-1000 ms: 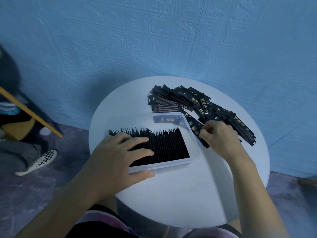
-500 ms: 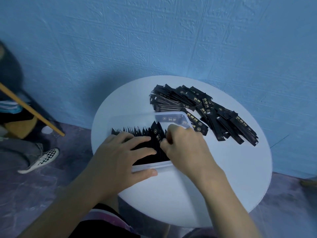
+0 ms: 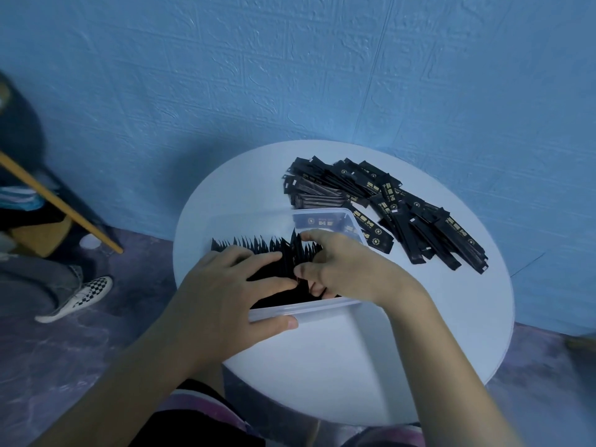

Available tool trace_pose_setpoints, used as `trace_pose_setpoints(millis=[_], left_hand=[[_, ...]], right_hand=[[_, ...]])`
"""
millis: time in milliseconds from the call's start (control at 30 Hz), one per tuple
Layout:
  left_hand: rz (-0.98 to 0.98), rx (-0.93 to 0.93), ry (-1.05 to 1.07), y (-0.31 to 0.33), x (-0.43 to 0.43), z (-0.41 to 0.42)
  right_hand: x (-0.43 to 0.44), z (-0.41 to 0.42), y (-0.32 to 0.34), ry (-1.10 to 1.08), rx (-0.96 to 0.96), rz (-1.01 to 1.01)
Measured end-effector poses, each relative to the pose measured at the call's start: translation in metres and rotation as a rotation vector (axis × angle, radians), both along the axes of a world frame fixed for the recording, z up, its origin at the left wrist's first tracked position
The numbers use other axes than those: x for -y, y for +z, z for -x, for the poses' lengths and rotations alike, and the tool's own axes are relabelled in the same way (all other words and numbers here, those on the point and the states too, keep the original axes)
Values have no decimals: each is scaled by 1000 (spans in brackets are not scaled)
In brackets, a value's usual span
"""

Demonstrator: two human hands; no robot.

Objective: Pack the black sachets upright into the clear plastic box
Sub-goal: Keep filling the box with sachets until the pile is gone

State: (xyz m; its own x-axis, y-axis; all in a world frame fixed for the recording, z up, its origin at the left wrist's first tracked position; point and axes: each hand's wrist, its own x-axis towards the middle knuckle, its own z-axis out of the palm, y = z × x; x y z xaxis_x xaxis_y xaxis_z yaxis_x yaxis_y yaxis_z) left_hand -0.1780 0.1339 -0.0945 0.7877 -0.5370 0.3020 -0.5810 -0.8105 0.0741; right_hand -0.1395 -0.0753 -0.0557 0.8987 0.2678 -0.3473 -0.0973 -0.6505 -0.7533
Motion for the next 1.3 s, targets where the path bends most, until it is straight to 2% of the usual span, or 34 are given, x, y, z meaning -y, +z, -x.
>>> trace_pose_setpoints(millis=[433, 900, 1300], left_hand=[[21, 36, -6, -2, 0, 0], [73, 32, -14, -2, 0, 0], [64, 43, -15, -3, -1, -1]], right_hand=[[1, -3, -2, 28, -79, -103], [-3, -16, -1, 45, -138, -123], [1, -18, -10, 12, -36, -154]])
